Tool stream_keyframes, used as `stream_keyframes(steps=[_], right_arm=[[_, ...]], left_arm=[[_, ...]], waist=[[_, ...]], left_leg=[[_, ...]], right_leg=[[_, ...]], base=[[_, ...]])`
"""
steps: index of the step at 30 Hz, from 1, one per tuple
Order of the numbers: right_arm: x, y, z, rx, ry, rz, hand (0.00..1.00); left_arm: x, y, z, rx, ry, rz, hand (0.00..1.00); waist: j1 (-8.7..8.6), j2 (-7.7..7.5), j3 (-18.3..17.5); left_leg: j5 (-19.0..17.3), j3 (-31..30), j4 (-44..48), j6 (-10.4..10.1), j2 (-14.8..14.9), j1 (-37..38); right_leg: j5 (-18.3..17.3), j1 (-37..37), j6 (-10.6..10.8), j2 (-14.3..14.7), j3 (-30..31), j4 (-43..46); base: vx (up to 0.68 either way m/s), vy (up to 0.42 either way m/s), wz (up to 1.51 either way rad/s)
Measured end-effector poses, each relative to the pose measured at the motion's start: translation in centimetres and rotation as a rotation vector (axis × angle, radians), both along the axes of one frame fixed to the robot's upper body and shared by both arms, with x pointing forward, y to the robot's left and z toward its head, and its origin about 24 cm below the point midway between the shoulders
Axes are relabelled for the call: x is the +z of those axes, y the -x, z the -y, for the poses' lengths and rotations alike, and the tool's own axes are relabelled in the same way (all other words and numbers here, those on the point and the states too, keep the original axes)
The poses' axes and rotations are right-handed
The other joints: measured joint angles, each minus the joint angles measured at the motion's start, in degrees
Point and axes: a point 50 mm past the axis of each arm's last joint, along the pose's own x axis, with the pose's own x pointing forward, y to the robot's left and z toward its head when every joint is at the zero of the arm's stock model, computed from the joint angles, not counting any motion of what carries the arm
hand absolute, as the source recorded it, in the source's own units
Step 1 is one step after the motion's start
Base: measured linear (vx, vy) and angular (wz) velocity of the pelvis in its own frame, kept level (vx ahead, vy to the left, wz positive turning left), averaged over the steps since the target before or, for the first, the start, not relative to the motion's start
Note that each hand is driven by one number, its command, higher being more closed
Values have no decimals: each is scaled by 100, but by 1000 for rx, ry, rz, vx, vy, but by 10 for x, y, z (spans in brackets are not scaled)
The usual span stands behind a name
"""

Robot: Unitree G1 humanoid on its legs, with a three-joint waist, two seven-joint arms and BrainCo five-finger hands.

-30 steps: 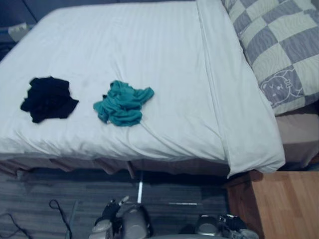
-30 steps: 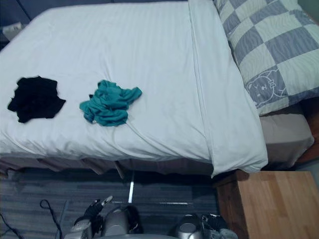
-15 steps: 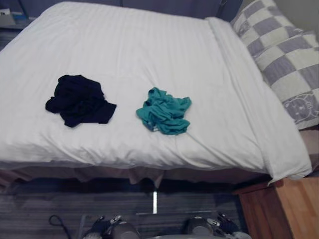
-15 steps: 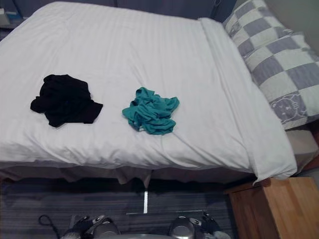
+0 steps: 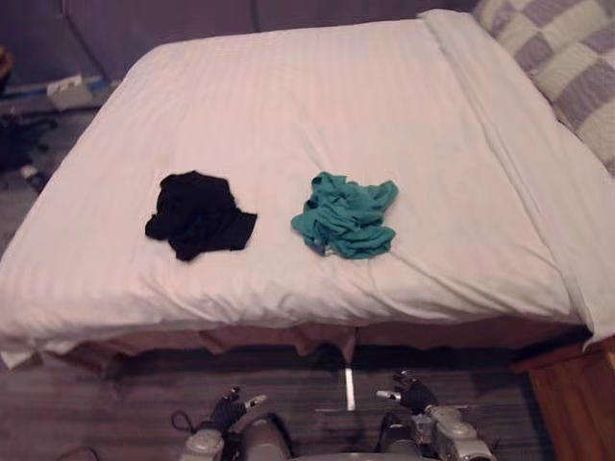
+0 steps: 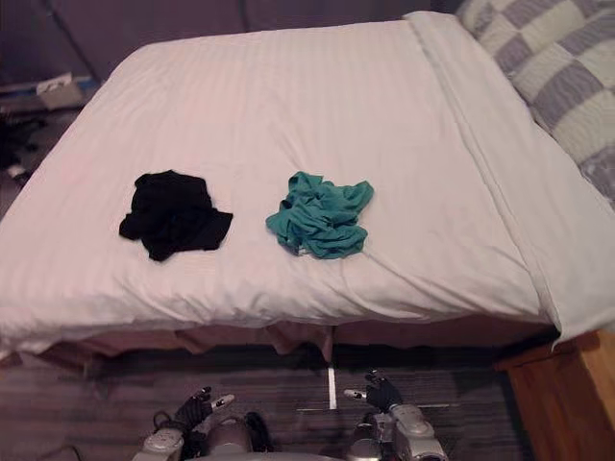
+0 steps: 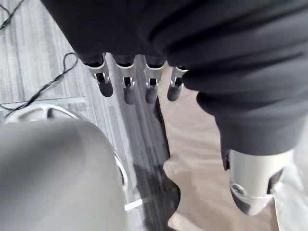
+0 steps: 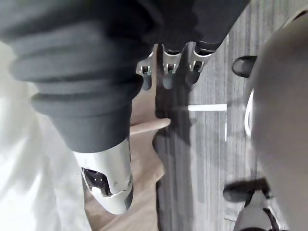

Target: Tidy the bed and pick cloth on bed and put in laundry

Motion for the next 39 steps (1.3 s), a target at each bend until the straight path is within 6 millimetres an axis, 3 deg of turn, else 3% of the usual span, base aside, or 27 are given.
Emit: stream_keyframes(steps=[3,4,6,7,8,10,11,13,16,19,22,24,25,26,27,29,31,33,35,37,38,39], right_arm=[[-1,2,12,27,61,-33,0],[-3,6,11,32,66,-56,0],[-6,6,-8,86,16,-62,0],[-7,5,-24,163,-11,-58,0],[-5,1,-29,206,-13,-44,0],[-2,-6,-39,273,-21,-22,0],[-1,-6,-42,284,-26,-14,0],[3,-11,-42,288,-23,24,0],[1,-4,-43,282,-20,23,0],[-2,-2,-40,225,6,-8,0],[-8,8,-11,2,80,-62,0],[-10,28,26,-225,178,-114,0],[-10,34,36,-281,204,-127,0],[-6,44,65,-393,285,-138,0],[-2,46,76,-425,315,-134,0],[26,46,137,-557,486,-66,0],[52,41,173,-581,618,4,0],[85,19,195,-537,770,132,0],[103,-1,197,-476,851,217,0],[129,-33,190,-362,957,347,0],[138,-45,184,-323,979,397,0],[154,-69,172,-240,1026,480,0]], left_arm=[[-3,0,26,-76,41,-11,0],[-3,-3,29,-118,32,-23,0],[-2,-6,19,-120,-2,-43,0],[-3,-4,11,-112,-21,-60,0],[-3,-4,10,-99,-17,-66,0],[-3,-3,10,-114,-25,-86,0],[-3,-5,15,-149,-25,-89,0],[-3,-9,26,-206,-24,-96,0],[-6,-4,40,-210,7,-106,0],[-7,-1,36,-118,-5,-120,0],[-11,11,17,117,-8,-159,0],[-11,27,-14,297,-76,-181,0],[-10,31,-24,339,-98,-184,0],[-8,47,-49,433,-157,-198,0],[-7,52,-58,465,-177,-198,0],[7,67,-102,607,-291,-157,0],[21,66,-131,668,-370,-92,0],[54,51,-173,668,-510,71,0],[78,30,-190,630,-597,206,0],[113,-15,-193,571,-661,433,0],[126,-32,-191,538,-675,513,0],[151,-62,-182,449,-702,642,0]], waist=[[-18,154,-73],[-3,69,-85],[111,-104,-161],[235,-123,-174],[258,-123,-176],[229,-106,-185],[130,-65,-193],[-77,-34,-201],[-12,80,-272],[35,86,-288],[98,78,-308],[167,26,-347],[166,4,-360],[171,-42,-388],[171,-57,-401],[162,-18,-466],[155,74,-523],[165,59,-548],[163,69,-580],[163,101,-585],[166,111,-596],[164,133,-601]], left_leg=[[8,-357,-203,-10,30,444],[-316,-108,-76,-740,-110,659],[-483,342,63,-630,-197,724],[-526,676,-38,-567,-156,922],[-526,847,-97,-541,-167,994],[-454,881,-212,-456,-264,948],[-331,738,-382,-389,-322,883],[-6,280,-815,-313,-497,778],[174,80,-1067,-274,-533,793],[363,13,-1238,-270,-572,896],[365,25,-1252,-271,-619,1007],[389,-51,-1252,-303,-632,1012],[402,-83,-1253,-301,-637,1013],[448,-108,-1264,-294,-647,1037],[477,-106,-1276,-285,-656,1045],[655,-125,-1572,-254,-719,1101],[671,-187,-1774,-270,-728,1112],[619,-224,-1791,-268,-748,1044],[617,-266,-1825,-272,-776,945],[617,-349,-1825,-272,-864,816],[616,-369,-1824,-272,-898,771],[616,-368,-1820,-272,-938,709]], right_leg=[[99,-112,473,-124,438,41],[242,-60,697,-397,608,-27],[546,-125,382,-517,-6,8],[521,-147,-19,-424,-889,197],[534,-168,-209,-381,-1229,261],[324,-206,-48,-17,-1197,250],[44,-204,-16,322,-750,210],[-114,-102,-155,682,36,-32],[-91,49,-142,687,-242,-141],[-102,194,-132,686,-289,-156],[-101,304,-131,643,-272,-187],[-97,400,-126,626,-345,-235],[-96,449,-124,621,-366,-260],[-96,507,-124,610,-392,-263],[-96,513,-124,603,-391,-264],[-92,494,-117,580,-454,-273],[-94,467,-123,597,-540,-311],[-74,436,-88,608,-532,-380],[-69,409,-91,611,-511,-469],[-69,364,-91,585,-430,-553],[-69,325,-91,574,-374,-554],[-69,267,-91,553,-315,-561]], base=[[44,547,-71],[4,525,-81],[-8,355,-98],[31,265,-108],[43,249,-102],[37,172,-30],[48,101,45],[46,16,106],[68,-17,59],[50,-11,26],[6,4,-1],[-10,12,20],[-19,3,30],[-26,3,20],[-56,5,13],[-95,4,17],[-154,36,26],[-172,45,17],[-103,28,18],[-74,54,21],[-65,78,16],[-33,73,7]])
